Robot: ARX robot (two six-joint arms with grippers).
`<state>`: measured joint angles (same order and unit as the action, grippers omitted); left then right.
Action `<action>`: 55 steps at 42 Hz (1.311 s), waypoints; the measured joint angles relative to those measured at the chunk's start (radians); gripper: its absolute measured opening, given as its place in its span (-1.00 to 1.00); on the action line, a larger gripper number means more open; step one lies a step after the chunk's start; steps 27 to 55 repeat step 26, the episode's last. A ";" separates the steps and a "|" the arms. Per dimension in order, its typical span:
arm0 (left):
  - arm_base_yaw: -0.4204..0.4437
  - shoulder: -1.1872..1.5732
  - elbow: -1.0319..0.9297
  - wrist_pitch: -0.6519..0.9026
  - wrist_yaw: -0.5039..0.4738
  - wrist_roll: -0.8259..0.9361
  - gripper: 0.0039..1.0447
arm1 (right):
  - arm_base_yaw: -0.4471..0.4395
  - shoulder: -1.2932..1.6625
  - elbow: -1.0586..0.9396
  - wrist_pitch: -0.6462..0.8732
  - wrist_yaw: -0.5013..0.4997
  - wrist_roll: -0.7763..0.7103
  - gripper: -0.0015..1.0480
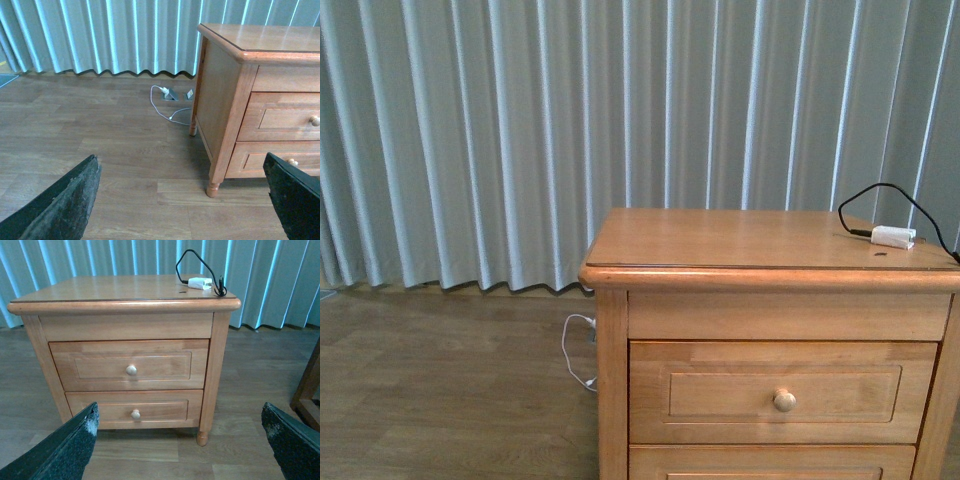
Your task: Place pink marker in drawer with both arms
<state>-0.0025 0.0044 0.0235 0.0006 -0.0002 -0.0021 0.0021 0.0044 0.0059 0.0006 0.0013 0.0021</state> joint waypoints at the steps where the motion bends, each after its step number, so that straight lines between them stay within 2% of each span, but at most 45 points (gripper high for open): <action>1: 0.000 0.000 0.000 0.000 0.000 0.000 0.89 | 0.000 0.000 0.000 0.000 0.000 0.000 0.83; 55: 0.000 0.000 0.000 0.000 0.000 0.000 0.89 | 0.000 0.000 0.000 0.000 0.000 0.000 0.83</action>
